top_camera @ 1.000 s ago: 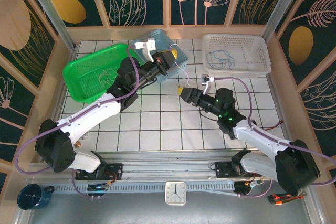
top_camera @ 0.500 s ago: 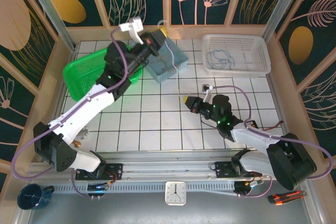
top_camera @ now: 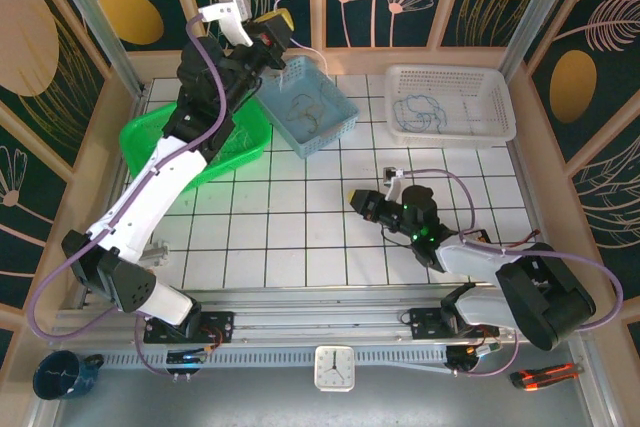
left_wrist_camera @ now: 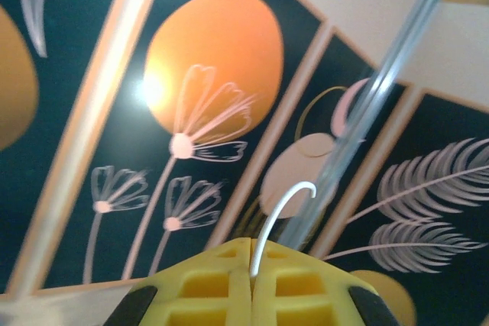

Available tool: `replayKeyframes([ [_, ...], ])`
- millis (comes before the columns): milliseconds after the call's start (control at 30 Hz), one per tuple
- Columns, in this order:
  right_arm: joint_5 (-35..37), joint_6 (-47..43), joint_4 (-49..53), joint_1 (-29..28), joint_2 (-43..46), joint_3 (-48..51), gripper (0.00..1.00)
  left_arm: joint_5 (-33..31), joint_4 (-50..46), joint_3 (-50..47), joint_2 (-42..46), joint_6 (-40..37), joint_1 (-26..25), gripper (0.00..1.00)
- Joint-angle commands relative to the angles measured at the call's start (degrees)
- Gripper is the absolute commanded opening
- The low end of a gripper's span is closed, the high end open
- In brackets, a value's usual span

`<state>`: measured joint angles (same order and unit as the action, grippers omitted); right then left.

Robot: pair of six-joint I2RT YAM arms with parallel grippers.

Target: Untangle the cables

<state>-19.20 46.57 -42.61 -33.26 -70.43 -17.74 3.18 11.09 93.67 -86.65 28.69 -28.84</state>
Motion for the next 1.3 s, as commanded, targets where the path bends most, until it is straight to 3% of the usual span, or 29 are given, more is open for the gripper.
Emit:
replayKeyframes([
  [0, 0.13, -1.74, 2.34, 0.67, 2.46, -3.4, 0.33, -5.0, -4.94, 1.21, 0.2, -5.73, 3.2, 0.0],
  [100, -0.13, -2.65, 5.77, 1.5, 4.22, -4.56, 0.45, -6.71, -5.72, -0.27, 1.12, -6.98, 6.69, 0.0],
  [367, 0.57, -5.33, 14.14, 2.38, 10.68, -6.12, 0.59, -8.0, -4.13, -7.91, 3.96, -8.06, 14.54, 0.0],
  [667, 0.74, -8.33, 21.67, 5.96, 15.61, -8.03, 0.63, -8.49, 0.37, -18.4, 3.85, -8.42, 22.06, 0.0],
  [1100, 0.91, -11.05, 29.64, 9.14, 21.79, -9.11, 0.63, -7.12, 8.21, -35.79, 0.67, -6.76, 27.9, 0.0],
  [1133, 1.0, -11.31, 30.32, 9.33, 22.18, -9.37, 0.63, -5.38, 8.02, -35.92, 0.17, -6.83, 28.28, 0.2],
  [1233, 1.39, -12.57, 32.27, 9.92, 22.65, -10.42, 0.63, -2.92, 3.11, -32.77, -1.2, -6.6, 28.68, 0.96],
  [1267, 1.57, -13.08, 33.07, 9.98, 22.73, -10.84, 0.63, -2.57, 1.72, -31.73, -1.03, -6.75, 28.75, 0.99],
])
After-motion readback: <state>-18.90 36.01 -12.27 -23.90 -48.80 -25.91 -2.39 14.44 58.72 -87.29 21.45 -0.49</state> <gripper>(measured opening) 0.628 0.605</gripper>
